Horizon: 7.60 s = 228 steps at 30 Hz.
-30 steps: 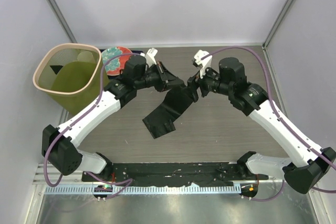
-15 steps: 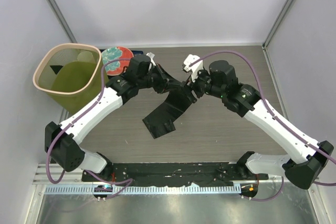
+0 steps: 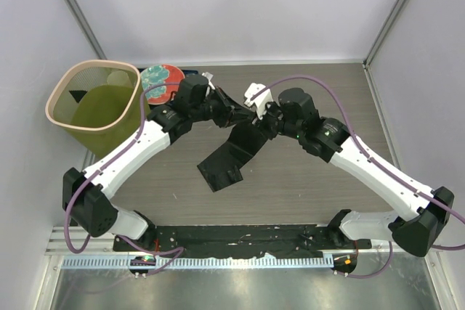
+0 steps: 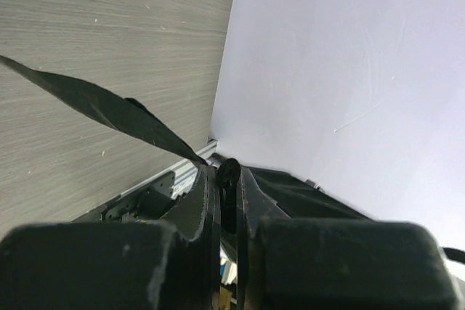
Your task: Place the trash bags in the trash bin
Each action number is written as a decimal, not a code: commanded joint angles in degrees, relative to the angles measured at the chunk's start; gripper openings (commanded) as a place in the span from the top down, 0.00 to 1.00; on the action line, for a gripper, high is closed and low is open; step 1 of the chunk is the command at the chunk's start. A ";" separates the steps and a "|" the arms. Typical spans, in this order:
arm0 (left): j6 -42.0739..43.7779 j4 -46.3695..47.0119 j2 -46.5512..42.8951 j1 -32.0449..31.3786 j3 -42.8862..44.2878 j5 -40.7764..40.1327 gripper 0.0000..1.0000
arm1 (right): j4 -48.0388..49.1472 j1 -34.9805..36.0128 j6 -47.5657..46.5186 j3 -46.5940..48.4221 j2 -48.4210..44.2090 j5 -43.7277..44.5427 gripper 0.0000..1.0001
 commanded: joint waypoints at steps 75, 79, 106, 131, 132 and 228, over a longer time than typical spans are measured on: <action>22.01 57.14 -0.64 10.06 -4.78 22.35 0.18 | 37.67 -21.43 46.11 -6.27 -4.60 -44.86 0.99; 21.21 58.02 2.35 7.16 -2.15 21.12 0.18 | 40.05 -20.90 48.48 -7.24 -3.29 -45.03 0.99; 73.95 -32.01 54.76 13.30 63.94 -14.82 1.00 | -7.74 -23.02 6.58 0.75 12.26 -26.68 0.24; 77.05 -20.04 58.10 18.58 63.26 -16.55 0.26 | 1.56 -0.52 20.98 -0.91 27.91 -10.59 0.17; 76.16 -18.72 56.16 18.58 60.64 -15.02 0.16 | 2.61 0.71 21.24 -0.83 28.96 -9.97 0.17; 110.87 -21.70 -9.68 7.05 -19.02 13.20 1.00 | -0.90 -53.94 -21.28 -21.92 15.26 8.05 0.99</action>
